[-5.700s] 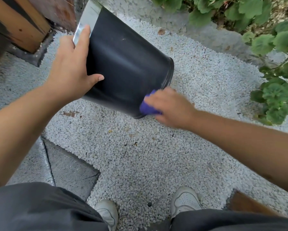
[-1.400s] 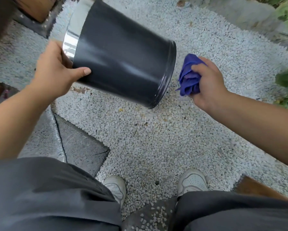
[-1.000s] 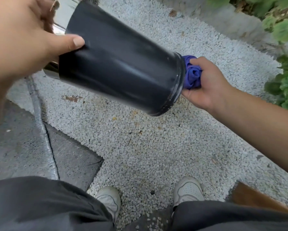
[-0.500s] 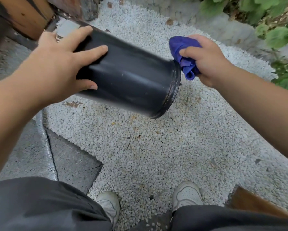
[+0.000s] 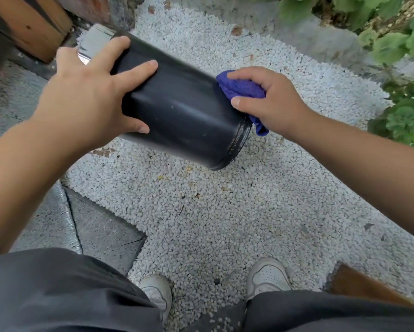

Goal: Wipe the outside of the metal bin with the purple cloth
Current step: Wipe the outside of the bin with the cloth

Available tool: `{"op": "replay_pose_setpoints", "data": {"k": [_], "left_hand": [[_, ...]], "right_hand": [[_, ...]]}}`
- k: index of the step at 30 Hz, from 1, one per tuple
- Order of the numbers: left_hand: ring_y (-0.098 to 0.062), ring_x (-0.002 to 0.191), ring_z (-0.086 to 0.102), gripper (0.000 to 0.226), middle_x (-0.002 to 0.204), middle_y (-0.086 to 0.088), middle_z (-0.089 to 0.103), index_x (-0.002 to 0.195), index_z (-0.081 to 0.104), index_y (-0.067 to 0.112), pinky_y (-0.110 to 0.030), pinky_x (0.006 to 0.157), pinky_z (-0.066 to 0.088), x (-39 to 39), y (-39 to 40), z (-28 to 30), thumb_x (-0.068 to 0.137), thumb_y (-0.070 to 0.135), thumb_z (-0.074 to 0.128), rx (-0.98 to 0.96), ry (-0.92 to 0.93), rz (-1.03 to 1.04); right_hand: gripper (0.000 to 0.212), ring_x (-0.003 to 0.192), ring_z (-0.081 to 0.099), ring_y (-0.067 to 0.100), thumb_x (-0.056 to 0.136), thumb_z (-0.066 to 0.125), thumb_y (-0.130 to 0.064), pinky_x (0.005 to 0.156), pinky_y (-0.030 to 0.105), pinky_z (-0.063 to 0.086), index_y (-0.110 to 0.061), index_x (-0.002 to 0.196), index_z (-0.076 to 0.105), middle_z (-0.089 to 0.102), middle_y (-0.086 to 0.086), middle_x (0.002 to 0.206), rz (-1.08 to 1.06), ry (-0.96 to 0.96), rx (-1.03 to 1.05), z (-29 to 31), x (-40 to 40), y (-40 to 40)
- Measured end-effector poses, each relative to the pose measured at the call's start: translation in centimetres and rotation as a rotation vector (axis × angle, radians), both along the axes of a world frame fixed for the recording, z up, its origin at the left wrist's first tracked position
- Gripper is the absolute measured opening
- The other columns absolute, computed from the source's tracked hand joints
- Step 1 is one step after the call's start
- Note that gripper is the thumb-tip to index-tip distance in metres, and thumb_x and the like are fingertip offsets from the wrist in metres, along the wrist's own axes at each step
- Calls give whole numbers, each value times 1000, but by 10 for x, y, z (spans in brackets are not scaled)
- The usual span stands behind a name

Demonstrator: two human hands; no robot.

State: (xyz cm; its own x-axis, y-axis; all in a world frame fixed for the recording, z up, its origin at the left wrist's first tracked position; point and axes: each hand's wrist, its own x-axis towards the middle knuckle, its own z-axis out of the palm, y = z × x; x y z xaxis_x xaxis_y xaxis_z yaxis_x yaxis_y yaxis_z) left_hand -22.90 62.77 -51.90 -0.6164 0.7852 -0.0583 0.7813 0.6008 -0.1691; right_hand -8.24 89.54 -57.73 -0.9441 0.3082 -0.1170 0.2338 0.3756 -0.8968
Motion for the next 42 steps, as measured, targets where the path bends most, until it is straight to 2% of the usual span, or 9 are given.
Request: {"op": "replay_pose_setpoints", "data": {"k": [4,8,13,19,26,34,36,39,42], "left_hand": [[-58,113,42,106,162,-3,20,151,30,42,-68,86,42,-8,1,-3,56,78,58,-31,-8,22],[-58,110,43,106,162,-4,21,151,30,41,-65,86,39,-17,1,-5,54,82,41,-29,-4,27],[-57,110,45,107,161,-9,22,152,33,38,-57,92,34,-22,0,-6,55,82,40,-25,-21,20],[-54,117,43,107,163,-6,20,152,30,42,-56,94,33,-26,-1,-5,54,83,39,-38,-55,31],[-52,120,43,106,162,-5,20,152,28,43,-57,95,33,-30,2,-5,55,84,38,-66,-34,17],[-46,133,37,99,158,-20,25,152,39,28,-55,102,32,-36,27,11,67,55,81,-60,-43,-57],[-44,132,40,94,151,-22,36,149,44,24,-55,107,37,-38,38,20,67,51,83,124,-101,-26],[-22,115,60,76,129,1,62,136,49,28,-42,98,49,-41,42,26,70,54,77,555,-421,69],[1,93,60,80,105,26,60,135,43,30,-22,80,48,-19,29,7,68,44,85,575,-542,182]], "right_hand": [[44,117,52,11,77,70,-29,105,34,36,-22,120,66,56,-8,126,42,226,265,-9,29,-28],[37,103,56,34,78,75,-24,100,26,29,-16,114,71,60,6,129,190,381,533,-29,47,-52],[30,96,57,39,82,74,-18,94,33,37,-12,111,73,63,10,125,316,526,669,-40,39,-47],[24,103,62,32,87,66,-18,100,38,40,-14,109,74,68,8,122,593,627,786,-46,40,-49],[30,112,62,34,96,49,-19,87,49,49,-17,115,71,62,2,133,771,482,806,-54,46,-57],[26,114,54,35,92,54,-19,69,46,53,-24,111,71,63,-5,130,713,410,754,-49,46,-59],[22,110,51,29,86,65,-19,69,39,53,-25,105,74,67,-7,122,559,417,682,-47,49,-53],[20,105,51,31,82,72,-18,87,36,48,-20,102,76,65,-3,122,392,381,559,-49,59,-29],[22,102,53,36,79,74,-13,102,24,33,-13,101,76,60,-3,122,251,308,501,-46,65,-5]]}}
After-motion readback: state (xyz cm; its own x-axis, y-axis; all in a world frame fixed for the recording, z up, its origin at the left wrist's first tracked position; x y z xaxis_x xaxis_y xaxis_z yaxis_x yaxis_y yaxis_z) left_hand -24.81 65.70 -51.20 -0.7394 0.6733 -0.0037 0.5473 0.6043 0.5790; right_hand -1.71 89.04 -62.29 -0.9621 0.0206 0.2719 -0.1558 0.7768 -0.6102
